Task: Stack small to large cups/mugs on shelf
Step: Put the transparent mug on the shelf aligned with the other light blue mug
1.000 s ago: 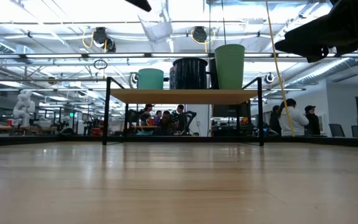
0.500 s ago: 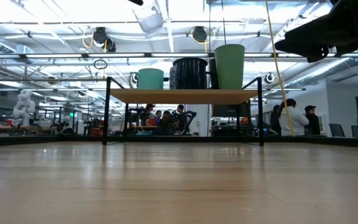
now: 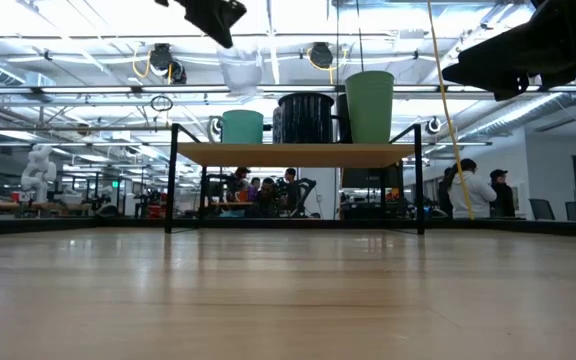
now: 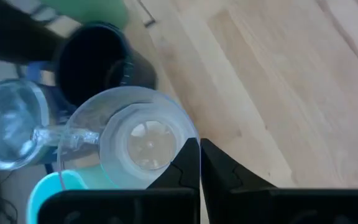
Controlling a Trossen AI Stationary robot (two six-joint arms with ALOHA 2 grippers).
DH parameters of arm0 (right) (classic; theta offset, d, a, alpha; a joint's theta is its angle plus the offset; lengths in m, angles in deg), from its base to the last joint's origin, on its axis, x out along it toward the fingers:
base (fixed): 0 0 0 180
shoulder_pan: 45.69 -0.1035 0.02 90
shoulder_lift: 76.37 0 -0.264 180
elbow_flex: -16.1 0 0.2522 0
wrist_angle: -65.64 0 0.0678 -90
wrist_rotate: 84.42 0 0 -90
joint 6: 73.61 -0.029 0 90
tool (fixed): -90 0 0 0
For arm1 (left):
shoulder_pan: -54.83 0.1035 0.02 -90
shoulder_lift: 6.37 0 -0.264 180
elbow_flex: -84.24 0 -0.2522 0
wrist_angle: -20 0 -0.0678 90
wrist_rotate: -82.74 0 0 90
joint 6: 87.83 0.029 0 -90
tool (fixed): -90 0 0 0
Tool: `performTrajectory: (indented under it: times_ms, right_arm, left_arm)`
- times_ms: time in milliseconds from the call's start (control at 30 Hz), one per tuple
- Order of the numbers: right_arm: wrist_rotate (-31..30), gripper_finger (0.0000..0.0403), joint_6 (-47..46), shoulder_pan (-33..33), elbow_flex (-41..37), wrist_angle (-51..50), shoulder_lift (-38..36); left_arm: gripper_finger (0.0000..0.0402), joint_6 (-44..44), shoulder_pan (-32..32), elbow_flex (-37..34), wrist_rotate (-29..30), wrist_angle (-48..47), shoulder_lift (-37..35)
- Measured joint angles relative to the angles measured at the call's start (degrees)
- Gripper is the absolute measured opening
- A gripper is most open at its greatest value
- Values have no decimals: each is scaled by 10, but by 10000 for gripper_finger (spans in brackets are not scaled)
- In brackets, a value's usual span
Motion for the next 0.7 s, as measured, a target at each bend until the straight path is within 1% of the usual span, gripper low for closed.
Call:
performTrajectory:
  times_ms: [333, 567, 700]
  right_arm:
    - [0, 189, 1, 0, 0, 0, 0]
    - [-1, 189, 2, 0, 0, 0, 0]
    - [-4, 189, 5, 2, 0, 9, 0]
  left_arm:
    - [1, 94, 2, 0, 0, -52, 37]
    - [3, 126, 8, -17, -1, -40, 36]
    - [2, 129, 14, -41, 0, -12, 35]
